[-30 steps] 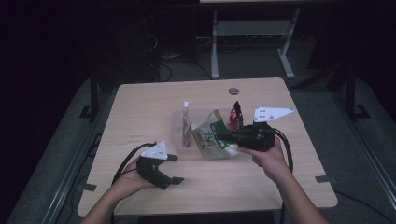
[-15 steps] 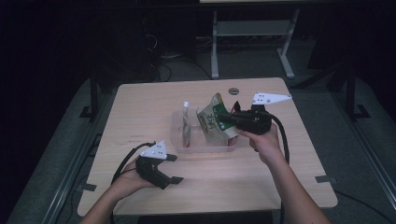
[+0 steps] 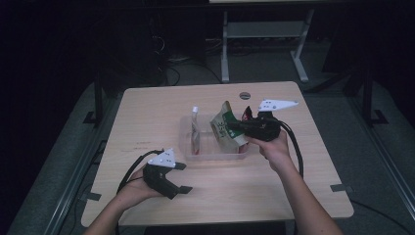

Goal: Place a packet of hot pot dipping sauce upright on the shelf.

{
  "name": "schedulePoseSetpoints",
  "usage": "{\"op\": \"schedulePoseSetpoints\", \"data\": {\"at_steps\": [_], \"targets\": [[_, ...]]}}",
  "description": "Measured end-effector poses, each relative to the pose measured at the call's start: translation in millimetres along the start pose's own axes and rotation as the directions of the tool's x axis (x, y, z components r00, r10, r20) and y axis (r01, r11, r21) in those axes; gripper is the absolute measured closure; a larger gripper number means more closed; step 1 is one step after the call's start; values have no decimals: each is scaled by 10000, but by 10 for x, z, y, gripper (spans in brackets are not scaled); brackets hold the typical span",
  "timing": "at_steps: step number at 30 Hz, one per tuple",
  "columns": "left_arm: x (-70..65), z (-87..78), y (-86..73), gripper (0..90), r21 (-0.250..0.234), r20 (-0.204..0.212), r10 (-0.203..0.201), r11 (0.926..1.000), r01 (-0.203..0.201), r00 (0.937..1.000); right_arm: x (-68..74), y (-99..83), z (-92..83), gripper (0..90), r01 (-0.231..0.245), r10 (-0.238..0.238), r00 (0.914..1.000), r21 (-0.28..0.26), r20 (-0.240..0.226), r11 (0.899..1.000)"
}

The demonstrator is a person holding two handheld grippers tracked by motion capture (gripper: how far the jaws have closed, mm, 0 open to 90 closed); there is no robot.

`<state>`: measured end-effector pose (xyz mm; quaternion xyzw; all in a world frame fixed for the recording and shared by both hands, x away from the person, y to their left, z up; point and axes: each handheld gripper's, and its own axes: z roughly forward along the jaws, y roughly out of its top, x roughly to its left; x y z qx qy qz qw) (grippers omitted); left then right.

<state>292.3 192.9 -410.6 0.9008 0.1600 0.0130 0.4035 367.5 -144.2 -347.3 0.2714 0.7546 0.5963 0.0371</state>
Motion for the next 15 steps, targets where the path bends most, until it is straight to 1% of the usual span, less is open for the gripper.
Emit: {"op": "schedulePoseSetpoints", "data": {"at_steps": [5, 9, 11, 15], "targets": [[2, 6, -1, 173, 30, 14, 11, 10000, -11, 10000, 30, -40, 69, 900, 196, -197, 9998, 261, 34, 9995], [-4, 21, -2, 173, 12, 41, -52, 10000, 52, 10000, 16, -109, 117, 900, 146, -151, 9998, 376, 146, 9992], [0, 29, -2, 173, 81, 43, 87, 9999, -88, 10000, -3, -127, 135, 900, 94, -102, 9998, 441, 177, 9990], [-1, 41, -4, 173, 102, 82, 105, 9999, -106, 9999, -6, -139, 162, 899, 75, -84, 9998, 469, 174, 9989]]}}
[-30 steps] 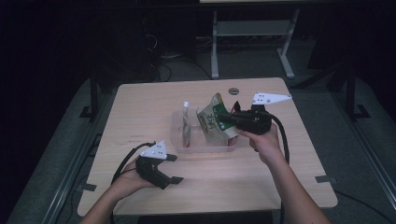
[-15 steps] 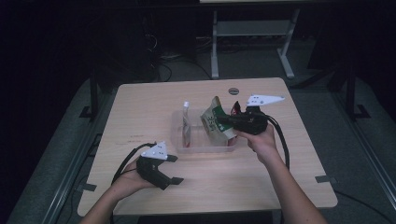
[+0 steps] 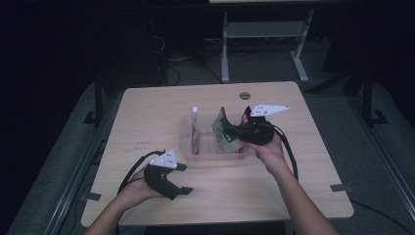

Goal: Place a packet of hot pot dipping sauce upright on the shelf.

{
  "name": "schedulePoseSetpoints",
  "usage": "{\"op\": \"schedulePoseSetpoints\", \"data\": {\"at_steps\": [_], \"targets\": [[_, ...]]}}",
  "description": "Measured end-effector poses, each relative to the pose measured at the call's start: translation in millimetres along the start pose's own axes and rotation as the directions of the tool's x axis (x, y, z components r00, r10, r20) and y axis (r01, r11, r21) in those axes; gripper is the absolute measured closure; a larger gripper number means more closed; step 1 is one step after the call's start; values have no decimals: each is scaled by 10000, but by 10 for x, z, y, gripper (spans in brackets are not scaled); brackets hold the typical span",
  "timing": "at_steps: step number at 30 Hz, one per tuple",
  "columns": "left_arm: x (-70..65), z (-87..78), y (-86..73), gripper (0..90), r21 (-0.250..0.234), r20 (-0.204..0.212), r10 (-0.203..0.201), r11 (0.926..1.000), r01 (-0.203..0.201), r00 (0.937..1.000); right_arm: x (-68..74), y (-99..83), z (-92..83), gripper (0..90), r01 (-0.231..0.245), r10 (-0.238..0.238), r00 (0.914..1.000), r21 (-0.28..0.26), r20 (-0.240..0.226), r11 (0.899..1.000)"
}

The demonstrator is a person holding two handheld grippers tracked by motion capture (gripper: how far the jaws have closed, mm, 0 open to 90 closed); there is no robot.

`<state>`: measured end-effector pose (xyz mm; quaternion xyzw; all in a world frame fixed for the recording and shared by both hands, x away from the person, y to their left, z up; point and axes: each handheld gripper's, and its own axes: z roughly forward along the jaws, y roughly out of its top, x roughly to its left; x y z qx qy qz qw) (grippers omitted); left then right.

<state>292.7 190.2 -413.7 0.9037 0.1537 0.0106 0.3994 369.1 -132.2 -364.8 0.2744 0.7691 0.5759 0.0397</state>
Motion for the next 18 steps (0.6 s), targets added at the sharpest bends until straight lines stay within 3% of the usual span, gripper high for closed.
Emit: {"op": "schedulePoseSetpoints", "data": {"at_steps": [9, 18], "targets": [[-10, 23, -4, 173, 12, 39, -27, 10000, 27, 10000, -11, -29, 21, 888, -21, 20, 10000, 8, 77, 10000], [-12, 29, -5, 173, 42, 56, -19, 10000, 18, 10000, -4, -30, 19, 798, 168, -169, 9994, 47, 296, 9998]]}}
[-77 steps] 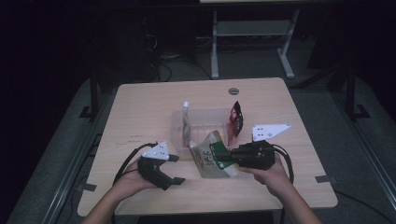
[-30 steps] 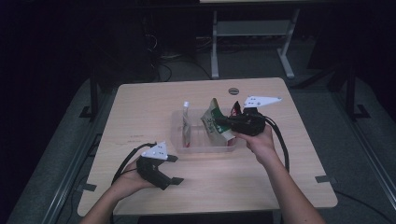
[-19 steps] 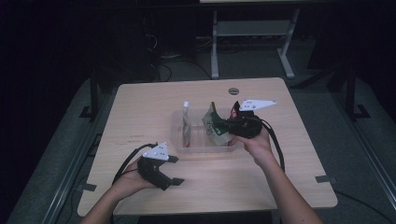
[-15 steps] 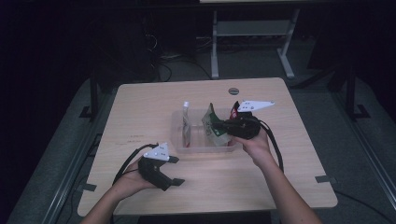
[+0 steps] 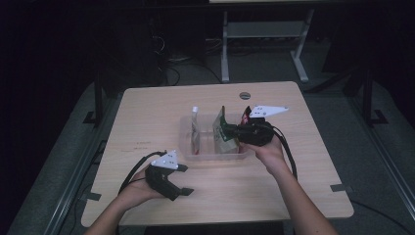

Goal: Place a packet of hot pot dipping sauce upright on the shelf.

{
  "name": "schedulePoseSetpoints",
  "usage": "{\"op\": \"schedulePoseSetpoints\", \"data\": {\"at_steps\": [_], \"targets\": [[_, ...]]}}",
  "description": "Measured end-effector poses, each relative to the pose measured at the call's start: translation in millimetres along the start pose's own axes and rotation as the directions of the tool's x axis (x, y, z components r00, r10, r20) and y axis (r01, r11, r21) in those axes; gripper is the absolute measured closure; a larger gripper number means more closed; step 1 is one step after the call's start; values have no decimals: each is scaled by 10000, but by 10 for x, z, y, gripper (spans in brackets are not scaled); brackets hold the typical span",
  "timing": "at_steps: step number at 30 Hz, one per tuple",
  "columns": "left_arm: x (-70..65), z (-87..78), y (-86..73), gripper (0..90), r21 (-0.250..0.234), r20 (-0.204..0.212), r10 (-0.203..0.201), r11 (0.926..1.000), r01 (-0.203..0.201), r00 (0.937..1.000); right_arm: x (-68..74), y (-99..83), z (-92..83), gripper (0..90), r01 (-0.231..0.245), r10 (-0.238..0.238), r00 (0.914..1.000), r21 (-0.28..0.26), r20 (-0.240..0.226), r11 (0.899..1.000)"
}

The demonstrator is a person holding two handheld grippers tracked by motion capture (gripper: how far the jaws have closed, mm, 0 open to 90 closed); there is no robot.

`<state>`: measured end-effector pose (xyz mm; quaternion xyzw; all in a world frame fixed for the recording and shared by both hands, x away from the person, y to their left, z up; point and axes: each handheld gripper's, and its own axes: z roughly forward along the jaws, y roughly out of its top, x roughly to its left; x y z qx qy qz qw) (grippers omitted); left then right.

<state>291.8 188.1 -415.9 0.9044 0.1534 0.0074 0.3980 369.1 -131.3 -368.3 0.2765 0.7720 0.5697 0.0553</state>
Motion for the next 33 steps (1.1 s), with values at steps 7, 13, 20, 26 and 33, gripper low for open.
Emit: {"op": "schedulePoseSetpoints", "data": {"at_steps": [7, 13, 20, 26, 33], "targets": [[-1, 1, -1, 173, 5, 44, -74, 10000, 74, 10000, 16, 11, -9, 625, 57, -57, 10000, 8, 5, 10000], [12, -9, -1, 173, 28, 12, -18, 10000, 18, 10000, 45, 20, -16, 442, 89, -93, 9998, 220, 195, 9997], [33, -35, 12, 173, -71, -81, -94, 9999, 93, 9999, 103, 21, -100, 185, 126, -144, 9995, 635, 283, 9979], [53, -31, 23, 173, -112, -120, -194, 9998, 193, 9997, 151, -33, -189, 169, 348, -378, 9988, 897, 316, 9954], [52, -38, 0, 173, -16, -172, -196, 9998, 196, 9997, 234, -142, -317, 169, 695, -726, 9970, 1068, 254, 9918]]}}
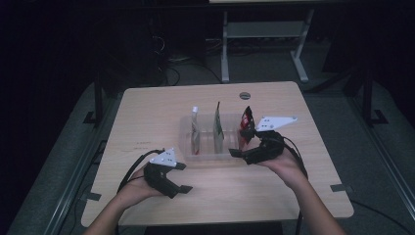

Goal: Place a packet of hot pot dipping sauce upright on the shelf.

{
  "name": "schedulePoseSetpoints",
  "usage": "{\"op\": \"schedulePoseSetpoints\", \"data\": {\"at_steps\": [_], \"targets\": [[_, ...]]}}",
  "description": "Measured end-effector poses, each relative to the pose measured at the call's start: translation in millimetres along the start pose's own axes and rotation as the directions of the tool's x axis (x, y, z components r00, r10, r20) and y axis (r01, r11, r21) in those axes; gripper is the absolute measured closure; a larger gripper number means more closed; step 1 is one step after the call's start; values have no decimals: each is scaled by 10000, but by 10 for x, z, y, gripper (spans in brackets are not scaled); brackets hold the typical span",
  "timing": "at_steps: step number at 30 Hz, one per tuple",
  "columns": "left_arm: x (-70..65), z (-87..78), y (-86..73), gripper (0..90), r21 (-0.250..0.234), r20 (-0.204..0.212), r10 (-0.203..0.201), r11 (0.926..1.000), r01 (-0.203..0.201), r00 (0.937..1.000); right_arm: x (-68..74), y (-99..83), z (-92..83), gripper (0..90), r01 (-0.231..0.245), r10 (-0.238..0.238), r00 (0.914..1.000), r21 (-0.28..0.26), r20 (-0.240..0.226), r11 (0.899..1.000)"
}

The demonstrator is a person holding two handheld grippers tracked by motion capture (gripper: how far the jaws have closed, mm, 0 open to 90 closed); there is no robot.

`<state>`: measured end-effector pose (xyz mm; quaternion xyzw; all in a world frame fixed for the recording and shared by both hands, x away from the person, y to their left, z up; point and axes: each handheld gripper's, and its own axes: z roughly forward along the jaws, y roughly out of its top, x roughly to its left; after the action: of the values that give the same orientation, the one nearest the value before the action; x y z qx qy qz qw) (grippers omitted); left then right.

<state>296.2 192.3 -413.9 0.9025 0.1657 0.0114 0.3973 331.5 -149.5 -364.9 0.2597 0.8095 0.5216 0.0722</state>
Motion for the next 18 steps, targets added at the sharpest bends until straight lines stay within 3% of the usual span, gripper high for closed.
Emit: {"op": "schedulePoseSetpoints", "data": {"at_steps": [8, 10, 12, 18], "targets": [[-21, -71, -54, 173, 66, -276, -236, 9997, 237, 9993, 121, -207, -91, 170, 151, -151, 9999, 397, 13, 9991], [-24, -101, -93, 173, 180, -382, -171, 9997, 178, 9991, 138, -237, -98, 170, 166, -168, 9999, 499, 25, 9986], [-40, -133, -145, 173, 157, -442, -340, 9993, 347, 9984, 167, -310, -118, 170, 292, -301, 9995, 732, 112, 9969], [-50, -257, -332, 173, 191, -683, -647, 9976, 661, 9956, 199, -528, -225, 170, 90, -125, 9995, 1159, 294, 9932]]}}
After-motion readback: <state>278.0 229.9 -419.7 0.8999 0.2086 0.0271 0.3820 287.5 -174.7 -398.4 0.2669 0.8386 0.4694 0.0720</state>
